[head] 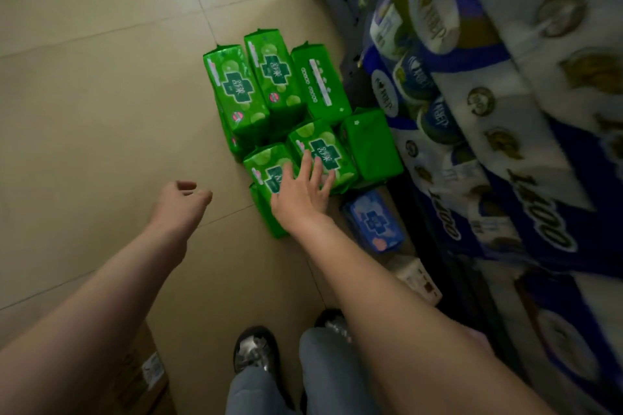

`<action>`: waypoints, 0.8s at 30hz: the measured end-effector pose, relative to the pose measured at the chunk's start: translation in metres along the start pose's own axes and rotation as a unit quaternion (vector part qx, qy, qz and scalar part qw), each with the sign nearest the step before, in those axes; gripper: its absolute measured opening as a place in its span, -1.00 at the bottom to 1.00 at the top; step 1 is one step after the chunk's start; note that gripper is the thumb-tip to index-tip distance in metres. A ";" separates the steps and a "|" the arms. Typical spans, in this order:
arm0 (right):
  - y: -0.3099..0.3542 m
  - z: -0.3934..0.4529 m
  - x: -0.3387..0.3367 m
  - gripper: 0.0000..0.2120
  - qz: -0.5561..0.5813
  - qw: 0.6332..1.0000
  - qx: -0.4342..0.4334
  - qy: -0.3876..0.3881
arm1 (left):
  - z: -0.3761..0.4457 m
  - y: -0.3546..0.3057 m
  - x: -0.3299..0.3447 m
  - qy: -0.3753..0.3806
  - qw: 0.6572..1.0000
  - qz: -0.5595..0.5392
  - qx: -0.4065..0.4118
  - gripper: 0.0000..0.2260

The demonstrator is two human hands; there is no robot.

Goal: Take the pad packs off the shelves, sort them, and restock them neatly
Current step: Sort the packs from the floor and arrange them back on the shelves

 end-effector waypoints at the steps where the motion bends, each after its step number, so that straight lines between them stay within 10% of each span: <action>1: -0.008 -0.024 -0.019 -0.42 0.044 0.999 0.000 -0.017 | -0.009 -0.016 0.009 0.002 1.000 -0.003 0.015 -0.69; 12: -0.173 -0.341 -0.204 -0.63 0.151 0.955 0.050 -0.248 | -0.259 -0.256 0.173 0.132 0.911 0.056 0.386 -0.68; 24: -0.324 -0.548 -0.079 -0.59 0.154 0.914 0.122 -0.356 | -0.469 -0.162 0.312 0.183 0.816 0.202 0.509 -0.61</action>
Point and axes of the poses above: each hand's wrist, its own z-axis towards the middle knuckle, its own x-axis out of the palm, y = z × x, the point moved 5 cm from there along z, towards the middle knuckle, and after that the axes turned 15 degrees about y, right-handed, at the moved point
